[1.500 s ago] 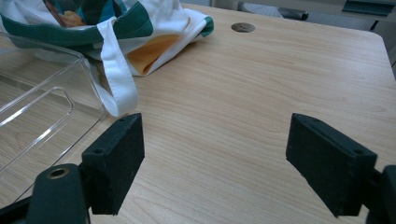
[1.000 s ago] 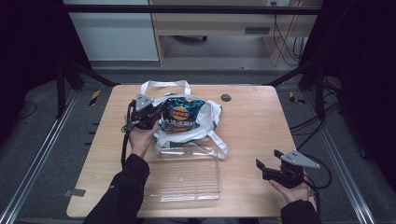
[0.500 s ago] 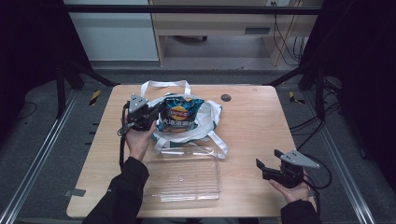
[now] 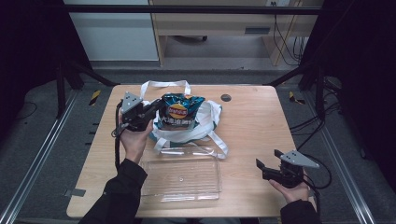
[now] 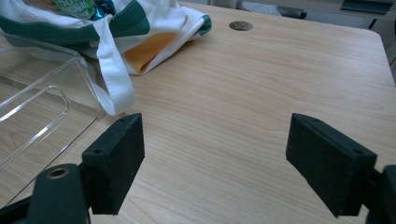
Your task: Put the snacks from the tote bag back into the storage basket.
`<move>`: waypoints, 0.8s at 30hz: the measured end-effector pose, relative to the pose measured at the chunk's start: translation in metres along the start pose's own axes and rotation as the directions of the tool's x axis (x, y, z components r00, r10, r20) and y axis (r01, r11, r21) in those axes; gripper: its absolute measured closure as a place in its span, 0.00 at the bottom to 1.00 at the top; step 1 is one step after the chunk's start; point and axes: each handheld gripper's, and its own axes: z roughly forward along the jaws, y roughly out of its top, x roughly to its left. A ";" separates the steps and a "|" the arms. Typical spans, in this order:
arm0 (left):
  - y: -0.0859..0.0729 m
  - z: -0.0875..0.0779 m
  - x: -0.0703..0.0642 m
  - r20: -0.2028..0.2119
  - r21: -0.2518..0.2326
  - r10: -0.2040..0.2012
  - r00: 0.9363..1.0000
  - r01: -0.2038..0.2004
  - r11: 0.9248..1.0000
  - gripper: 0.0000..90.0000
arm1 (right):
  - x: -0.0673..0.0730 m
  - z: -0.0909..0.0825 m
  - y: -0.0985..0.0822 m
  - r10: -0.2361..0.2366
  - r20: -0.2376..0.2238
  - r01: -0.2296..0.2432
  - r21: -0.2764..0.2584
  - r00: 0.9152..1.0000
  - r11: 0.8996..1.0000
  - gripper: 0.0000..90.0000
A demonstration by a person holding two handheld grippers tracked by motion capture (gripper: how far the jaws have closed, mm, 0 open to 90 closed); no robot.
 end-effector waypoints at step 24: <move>0.024 -0.039 -0.011 0.023 -0.078 0.019 1.000 -0.017 0.997 1.00 | 0.001 0.000 0.000 0.003 -0.003 -0.002 0.003 1.000 1.000 0.22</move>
